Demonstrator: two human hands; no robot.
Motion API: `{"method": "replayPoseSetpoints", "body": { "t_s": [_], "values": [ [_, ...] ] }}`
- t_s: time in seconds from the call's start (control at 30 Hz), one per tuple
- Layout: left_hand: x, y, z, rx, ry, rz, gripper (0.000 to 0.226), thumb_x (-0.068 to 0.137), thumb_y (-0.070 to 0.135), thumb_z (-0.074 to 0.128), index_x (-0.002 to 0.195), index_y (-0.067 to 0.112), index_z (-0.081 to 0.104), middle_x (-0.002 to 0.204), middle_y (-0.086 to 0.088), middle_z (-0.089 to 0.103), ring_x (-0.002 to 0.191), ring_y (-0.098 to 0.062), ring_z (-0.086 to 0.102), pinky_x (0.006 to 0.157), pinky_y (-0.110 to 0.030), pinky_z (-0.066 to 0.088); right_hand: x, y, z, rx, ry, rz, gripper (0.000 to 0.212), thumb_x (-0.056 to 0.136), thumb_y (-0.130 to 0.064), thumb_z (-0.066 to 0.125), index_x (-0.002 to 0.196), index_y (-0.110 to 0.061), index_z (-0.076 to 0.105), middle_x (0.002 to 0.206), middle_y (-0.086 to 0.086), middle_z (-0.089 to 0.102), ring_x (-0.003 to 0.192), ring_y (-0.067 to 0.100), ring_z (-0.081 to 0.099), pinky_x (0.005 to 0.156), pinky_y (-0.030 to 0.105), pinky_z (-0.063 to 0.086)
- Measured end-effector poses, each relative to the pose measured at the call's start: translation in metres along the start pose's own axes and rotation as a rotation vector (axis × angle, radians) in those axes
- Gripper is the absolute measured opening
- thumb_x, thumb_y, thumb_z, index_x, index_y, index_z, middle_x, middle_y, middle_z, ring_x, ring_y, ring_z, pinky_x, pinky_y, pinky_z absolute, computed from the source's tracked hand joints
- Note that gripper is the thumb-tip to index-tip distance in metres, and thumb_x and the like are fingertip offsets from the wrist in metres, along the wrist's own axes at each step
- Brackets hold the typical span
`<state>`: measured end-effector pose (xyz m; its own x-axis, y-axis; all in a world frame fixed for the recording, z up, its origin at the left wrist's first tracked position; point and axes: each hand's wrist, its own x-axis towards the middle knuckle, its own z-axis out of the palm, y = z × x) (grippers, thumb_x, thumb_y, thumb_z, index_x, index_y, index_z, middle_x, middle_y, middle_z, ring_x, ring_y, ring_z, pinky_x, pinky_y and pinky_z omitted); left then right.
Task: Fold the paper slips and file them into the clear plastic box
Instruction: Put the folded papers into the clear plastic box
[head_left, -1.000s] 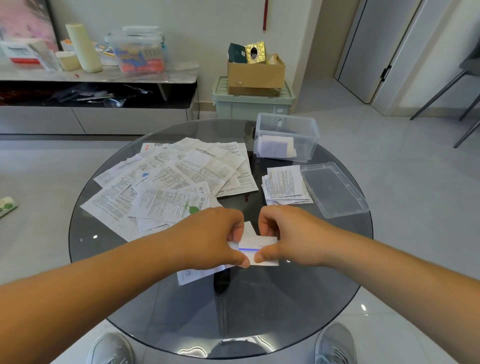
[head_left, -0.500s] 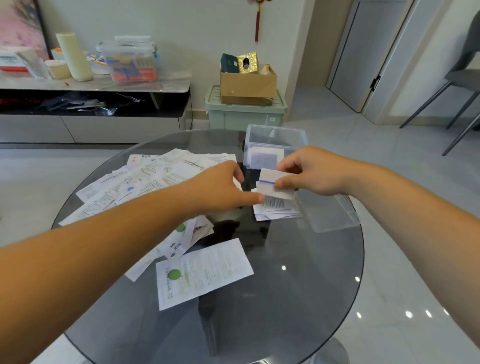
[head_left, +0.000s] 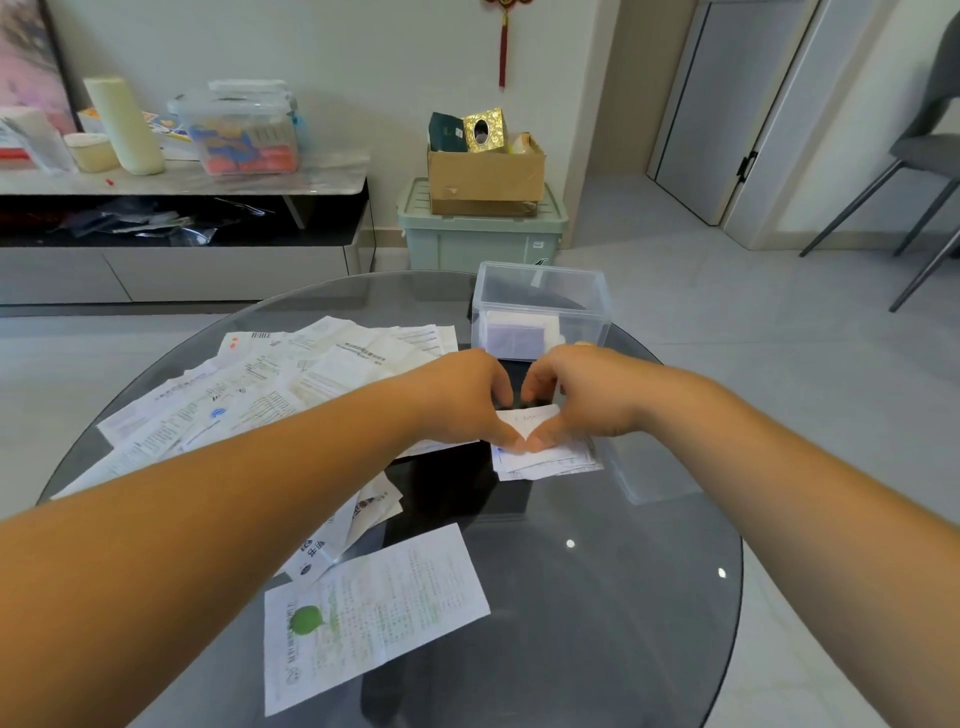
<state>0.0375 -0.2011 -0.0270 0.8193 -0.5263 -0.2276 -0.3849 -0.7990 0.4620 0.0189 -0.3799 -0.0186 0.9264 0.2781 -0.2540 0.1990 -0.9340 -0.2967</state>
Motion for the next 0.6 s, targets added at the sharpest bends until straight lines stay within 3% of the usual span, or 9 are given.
{"method": "replayPoseSetpoints", "body": {
  "t_s": [0.13, 0.27, 0.43, 0.6],
  "values": [
    [0.009, 0.0, -0.001, 0.024, -0.053, -0.007, 0.033, 0.075, 0.04, 0.086, 0.095, 0.019, 0.07, 0.085, 0.006, 0.065, 0.077, -0.013, 0.057, 0.065, -0.023, 0.04, -0.001, -0.003, -0.002, -0.086, -0.019, -0.028, 0.038, 0.076, -0.054, 0.079, 0.103, -0.036, 0.059, 0.102, -0.018, 0.06, 0.1, 0.011, 0.055, 0.087, 0.029, 0.034],
    [0.015, 0.004, -0.005, 0.075, -0.133, -0.029, 0.036, 0.074, 0.044, 0.085, 0.092, 0.021, 0.063, 0.09, 0.004, 0.066, 0.084, -0.018, 0.059, 0.071, -0.025, 0.043, -0.003, -0.005, -0.004, -0.09, -0.064, -0.011, 0.034, 0.079, -0.049, 0.079, 0.098, -0.034, 0.055, 0.09, -0.02, 0.055, 0.083, 0.001, 0.049, 0.081, 0.027, 0.03],
    [0.015, 0.011, -0.007, 0.102, -0.108, 0.012, 0.041, 0.071, 0.037, 0.09, 0.092, 0.025, 0.057, 0.093, 0.007, 0.065, 0.087, -0.018, 0.061, 0.081, -0.029, 0.05, -0.005, -0.006, -0.005, -0.057, -0.069, -0.034, 0.033, 0.078, -0.047, 0.08, 0.097, -0.031, 0.058, 0.093, -0.016, 0.063, 0.088, 0.009, 0.058, 0.07, 0.025, 0.037],
    [0.012, 0.014, -0.008, 0.074, -0.131, 0.021, 0.048, 0.073, 0.034, 0.089, 0.113, 0.024, 0.064, 0.106, 0.006, 0.07, 0.095, -0.019, 0.065, 0.093, -0.031, 0.052, -0.004, -0.006, -0.003, 0.008, -0.075, -0.053, 0.035, 0.076, -0.039, 0.083, 0.094, -0.028, 0.055, 0.094, -0.011, 0.061, 0.087, 0.014, 0.06, 0.075, 0.032, 0.052]
  ]
}}
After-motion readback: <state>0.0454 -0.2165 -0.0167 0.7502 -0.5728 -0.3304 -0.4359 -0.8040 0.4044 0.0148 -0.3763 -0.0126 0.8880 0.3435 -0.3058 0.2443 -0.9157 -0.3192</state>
